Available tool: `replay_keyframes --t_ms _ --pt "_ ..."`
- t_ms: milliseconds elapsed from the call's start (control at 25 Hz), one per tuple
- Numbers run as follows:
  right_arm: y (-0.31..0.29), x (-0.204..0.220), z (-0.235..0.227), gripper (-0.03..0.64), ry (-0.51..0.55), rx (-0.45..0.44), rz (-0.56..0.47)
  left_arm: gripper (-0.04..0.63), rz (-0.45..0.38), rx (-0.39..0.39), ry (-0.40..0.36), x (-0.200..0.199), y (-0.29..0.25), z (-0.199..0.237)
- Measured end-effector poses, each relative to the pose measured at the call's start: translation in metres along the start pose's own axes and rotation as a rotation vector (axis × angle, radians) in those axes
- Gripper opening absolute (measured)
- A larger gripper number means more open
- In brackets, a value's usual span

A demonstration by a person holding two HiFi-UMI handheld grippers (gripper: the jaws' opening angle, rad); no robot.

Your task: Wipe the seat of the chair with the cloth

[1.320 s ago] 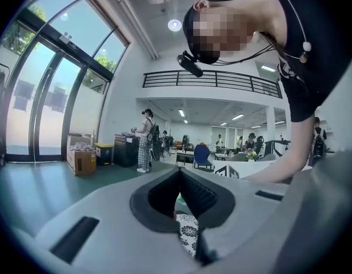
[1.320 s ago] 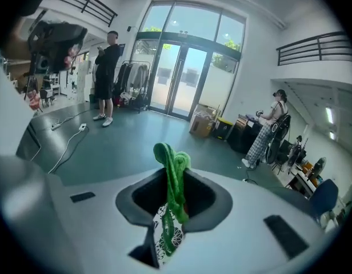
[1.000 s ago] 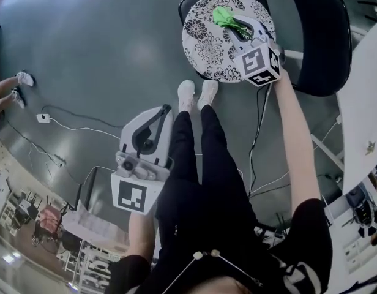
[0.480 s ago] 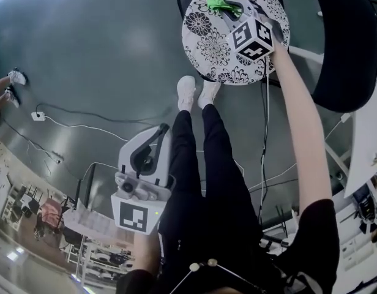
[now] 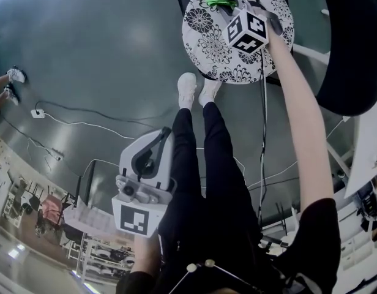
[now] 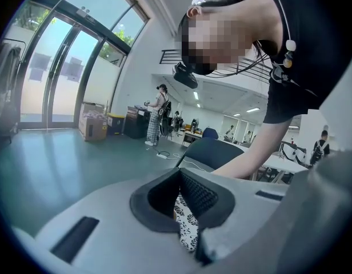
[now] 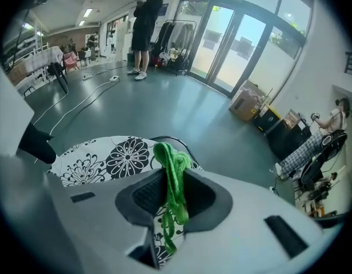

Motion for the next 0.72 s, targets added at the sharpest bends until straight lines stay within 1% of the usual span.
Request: replay_keyframes --t_ms 120,320,400,720 --pt "-0.004 -0.001 0.013 0.084 0.009 -0.051 0.004 0.005 -0.003 -0.003 0.0 0.0 0.0 0.003" --pt "-0.002 -0.002 0.035 0.084 -0.032 -0.126 -0.009 0.005 -0.015 -0.016 0.014 -0.002 0.001 0.008" --pt "-0.001 -0.002 0.047 0.084 -0.034 -0.15 -0.016 0.005 -0.017 -0.016 0.012 -0.003 0.0 0.01" --pt "0.023 -0.005 0.108 0.084 -0.014 -0.256 -0.04 0.005 -0.026 -0.029 0.011 -0.008 0.001 0.014"
Point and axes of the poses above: the fingertips, and each gripper's own axes: y backward along the fingers, z to its left, x out of its underside, the point moved 5 cm from there along y, backward along the fingers, and after that the axes turned 15 degrees about y, right-handed, at the moved point
